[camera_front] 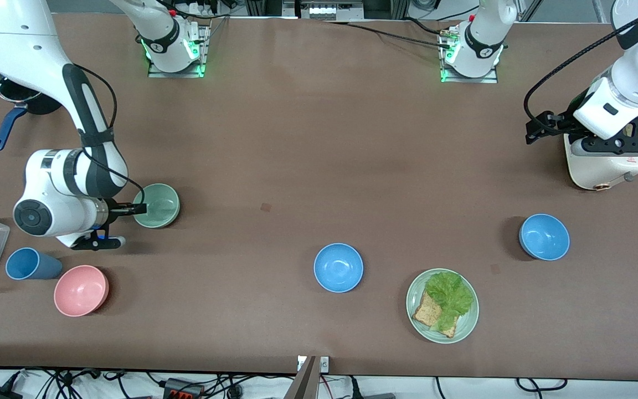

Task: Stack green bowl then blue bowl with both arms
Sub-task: 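Grasp the rim of the pale green bowl with the right gripper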

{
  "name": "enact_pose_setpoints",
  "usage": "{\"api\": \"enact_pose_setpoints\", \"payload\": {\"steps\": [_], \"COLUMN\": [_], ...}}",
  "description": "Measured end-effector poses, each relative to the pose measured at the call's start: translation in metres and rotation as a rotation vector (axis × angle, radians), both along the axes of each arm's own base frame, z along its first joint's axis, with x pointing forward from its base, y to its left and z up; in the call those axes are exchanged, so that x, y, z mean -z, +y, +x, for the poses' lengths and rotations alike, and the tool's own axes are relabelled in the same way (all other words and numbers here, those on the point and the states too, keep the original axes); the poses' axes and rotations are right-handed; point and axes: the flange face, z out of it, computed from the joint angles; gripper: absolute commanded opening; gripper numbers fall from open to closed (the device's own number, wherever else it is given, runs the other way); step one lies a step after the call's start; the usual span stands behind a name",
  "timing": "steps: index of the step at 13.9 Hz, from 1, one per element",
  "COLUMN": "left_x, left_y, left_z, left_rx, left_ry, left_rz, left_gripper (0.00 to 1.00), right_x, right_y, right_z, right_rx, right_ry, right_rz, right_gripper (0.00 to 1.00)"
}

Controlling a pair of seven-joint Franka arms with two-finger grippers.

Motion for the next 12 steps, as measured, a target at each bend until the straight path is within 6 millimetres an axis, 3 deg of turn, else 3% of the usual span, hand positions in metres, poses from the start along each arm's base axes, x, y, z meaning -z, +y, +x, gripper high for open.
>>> {"api": "enact_pose_setpoints", "payload": {"steps": [3, 7, 9, 12], "left_x": [0.000, -0.001, -0.001, -0.001], "left_y": [0.000, 0.000, 0.000, 0.000], "left_z": [0.000, 0.001, 0.001, 0.001], "left_rx": [0.000, 0.001, 0.001, 0.001], "left_ry": [0.000, -0.003, -0.003, -0.002], "left_rz": [0.000, 0.000, 0.000, 0.000], "left_gripper": [1.00, 1.00, 1.00, 1.00], "right_x": [0.011, 0.019, 0.021, 0.000], "right_y": [0.000, 0.001, 0.003, 0.022], "right_z": [-0.006, -0.013, -0.015, -0.007], "right_rx": [0.000, -0.001, -0.001, -0.006], "right_ry": [0.023, 0.045, 0.050, 0.016], "right_rz": [0.000, 0.001, 0.006, 0.050], "right_gripper": [0.36, 0.00, 0.00, 0.00]}}
